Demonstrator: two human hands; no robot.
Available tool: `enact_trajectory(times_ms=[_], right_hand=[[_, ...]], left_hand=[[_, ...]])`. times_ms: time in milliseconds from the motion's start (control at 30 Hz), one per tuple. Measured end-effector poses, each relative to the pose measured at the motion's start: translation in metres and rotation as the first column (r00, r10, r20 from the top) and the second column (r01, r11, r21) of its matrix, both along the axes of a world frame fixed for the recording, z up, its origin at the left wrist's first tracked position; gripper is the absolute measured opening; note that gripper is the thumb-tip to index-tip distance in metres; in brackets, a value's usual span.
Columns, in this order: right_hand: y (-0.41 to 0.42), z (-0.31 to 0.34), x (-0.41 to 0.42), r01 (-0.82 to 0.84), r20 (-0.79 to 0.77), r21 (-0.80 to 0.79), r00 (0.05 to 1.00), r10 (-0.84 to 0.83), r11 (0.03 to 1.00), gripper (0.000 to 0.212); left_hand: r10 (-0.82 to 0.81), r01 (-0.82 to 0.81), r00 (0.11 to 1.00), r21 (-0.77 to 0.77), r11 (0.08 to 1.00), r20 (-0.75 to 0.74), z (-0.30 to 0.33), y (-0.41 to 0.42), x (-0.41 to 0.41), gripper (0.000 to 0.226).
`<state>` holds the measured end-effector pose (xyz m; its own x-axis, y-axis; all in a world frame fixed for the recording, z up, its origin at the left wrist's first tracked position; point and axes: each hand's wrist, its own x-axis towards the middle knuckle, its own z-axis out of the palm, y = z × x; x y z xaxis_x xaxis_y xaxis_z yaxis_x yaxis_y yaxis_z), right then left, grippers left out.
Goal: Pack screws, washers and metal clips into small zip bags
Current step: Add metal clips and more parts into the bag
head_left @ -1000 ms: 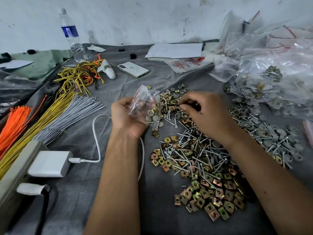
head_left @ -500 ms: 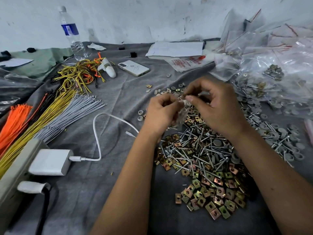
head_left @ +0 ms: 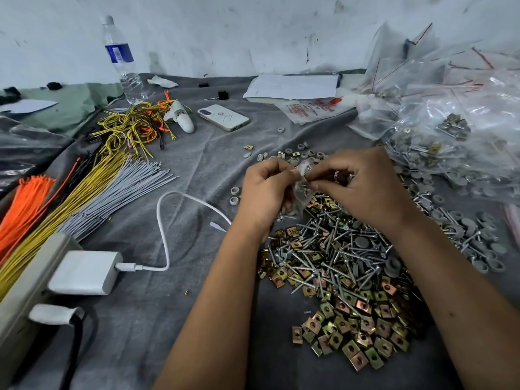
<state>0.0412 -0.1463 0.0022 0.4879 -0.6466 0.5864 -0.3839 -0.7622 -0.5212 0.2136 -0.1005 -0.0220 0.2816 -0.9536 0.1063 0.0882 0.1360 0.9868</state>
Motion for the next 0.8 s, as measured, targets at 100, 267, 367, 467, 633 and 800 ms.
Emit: enact_trajectory(times_ms=[100, 267, 367, 467, 633, 800], right_hand=[[-0.001, -0.003, 0.001, 0.004, -0.040, 0.024, 0.999, -0.003, 1.000, 0.034], [0.000, -0.003, 0.003, 0.007, 0.265, 0.109, 0.964, -0.036, 0.994, 0.027], [-0.006, -0.010, 0.005, 0.143, 0.007, 0.090, 0.989, -0.144, 0.986, 0.025], [-0.011, -0.021, 0.013, 0.150, -0.302, -0.069, 0.939, -0.164, 0.986, 0.035], [-0.014, -0.022, 0.033, 0.043, -0.594, -0.093, 0.800, -0.090, 0.995, 0.053], [-0.015, -0.018, 0.029, 0.070, -0.533, -0.028, 0.843, -0.074, 0.997, 0.037]], left_hand=[[0.057, -0.056, 0.998, -0.050, 0.997, 0.020, 0.000, 0.001, 0.000, 0.020], [0.301, -0.309, 0.951, -0.134, 0.942, -0.073, 0.004, 0.002, 0.008, 0.025], [0.493, -0.533, 0.844, -0.231, 0.814, -0.210, 0.010, 0.003, 0.015, 0.030], [0.633, -0.698, 0.715, -0.344, 0.628, -0.295, 0.017, 0.007, 0.020, 0.028], [0.846, -0.683, 0.532, -0.583, 0.439, 0.013, 0.017, 0.012, 0.021, 0.014], [0.775, -0.722, 0.625, -0.310, 0.619, 0.092, 0.008, 0.007, 0.021, 0.022]])
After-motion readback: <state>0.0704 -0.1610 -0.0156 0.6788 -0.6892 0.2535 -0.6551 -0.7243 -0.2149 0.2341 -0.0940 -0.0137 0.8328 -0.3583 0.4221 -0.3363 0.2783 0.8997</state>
